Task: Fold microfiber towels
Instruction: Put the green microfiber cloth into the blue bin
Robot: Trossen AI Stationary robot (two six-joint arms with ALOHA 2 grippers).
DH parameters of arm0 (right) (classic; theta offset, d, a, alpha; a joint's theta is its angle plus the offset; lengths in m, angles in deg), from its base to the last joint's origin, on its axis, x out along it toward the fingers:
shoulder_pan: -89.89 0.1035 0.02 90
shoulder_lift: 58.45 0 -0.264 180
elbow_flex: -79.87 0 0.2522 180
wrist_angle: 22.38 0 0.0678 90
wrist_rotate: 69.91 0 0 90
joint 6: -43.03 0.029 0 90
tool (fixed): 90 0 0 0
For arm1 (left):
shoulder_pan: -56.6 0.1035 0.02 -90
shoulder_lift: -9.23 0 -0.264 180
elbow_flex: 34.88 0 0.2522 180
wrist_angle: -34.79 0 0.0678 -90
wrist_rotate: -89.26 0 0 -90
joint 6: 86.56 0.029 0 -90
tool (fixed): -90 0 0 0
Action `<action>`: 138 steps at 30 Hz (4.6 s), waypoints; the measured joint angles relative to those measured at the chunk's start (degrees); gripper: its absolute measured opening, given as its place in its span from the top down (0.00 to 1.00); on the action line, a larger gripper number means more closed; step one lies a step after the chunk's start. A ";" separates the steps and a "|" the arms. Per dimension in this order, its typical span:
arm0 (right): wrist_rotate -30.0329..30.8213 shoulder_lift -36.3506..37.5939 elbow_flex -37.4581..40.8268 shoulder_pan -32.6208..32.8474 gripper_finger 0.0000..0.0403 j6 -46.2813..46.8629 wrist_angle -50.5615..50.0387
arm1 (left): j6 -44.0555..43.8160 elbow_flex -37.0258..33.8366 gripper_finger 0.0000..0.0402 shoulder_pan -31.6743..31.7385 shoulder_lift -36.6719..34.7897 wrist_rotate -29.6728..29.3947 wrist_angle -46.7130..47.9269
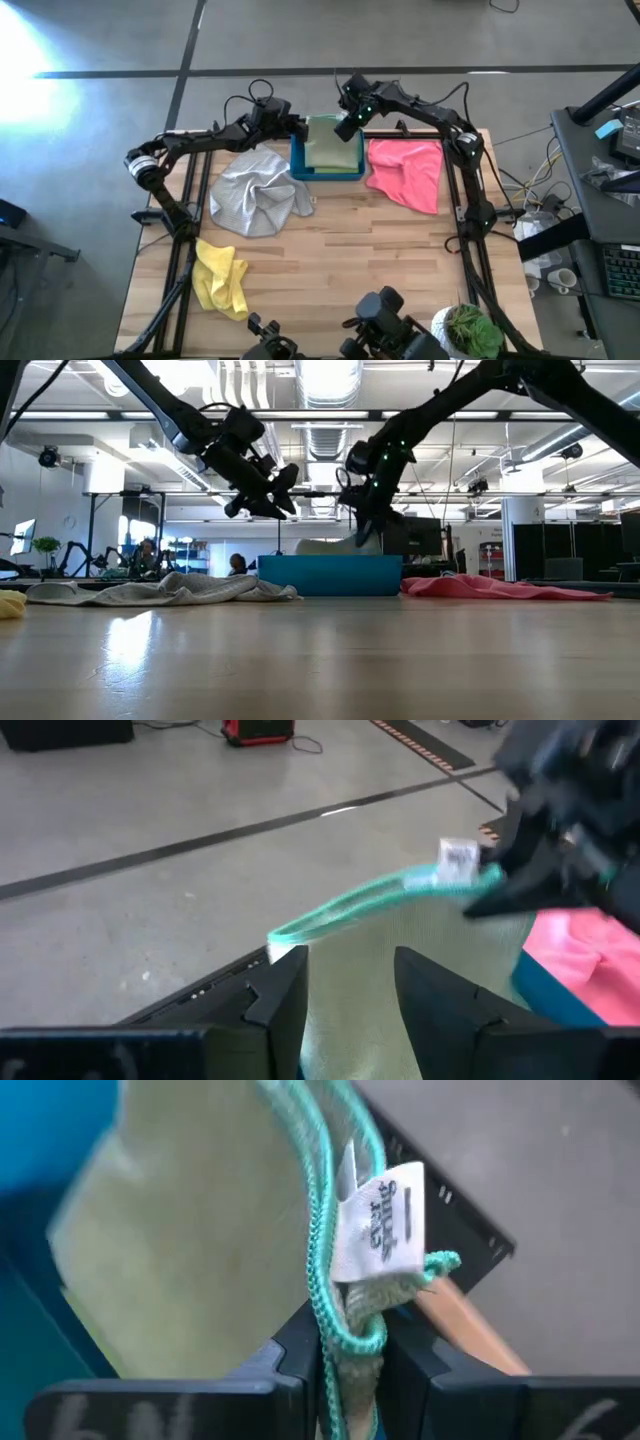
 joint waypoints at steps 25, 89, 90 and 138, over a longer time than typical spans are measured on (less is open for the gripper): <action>-1.96 -0.41 -1.68 -0.85 0.55 -8.11 -4.80 | 16.23 0.27 0.66 -1.26 -0.01 8.81 4.73; -2.33 -5.79 4.88 9.20 0.66 -28.42 -3.33 | 38.58 6.12 0.66 -5.29 -13.32 7.35 45.00; -2.26 -5.79 4.88 9.20 0.69 -28.41 -3.34 | 38.58 6.12 0.66 -5.29 -13.32 7.35 45.01; -2.85 -0.25 4.68 13.05 0.76 -23.48 -10.10 | 38.49 6.12 0.66 -5.29 -13.23 6.91 43.83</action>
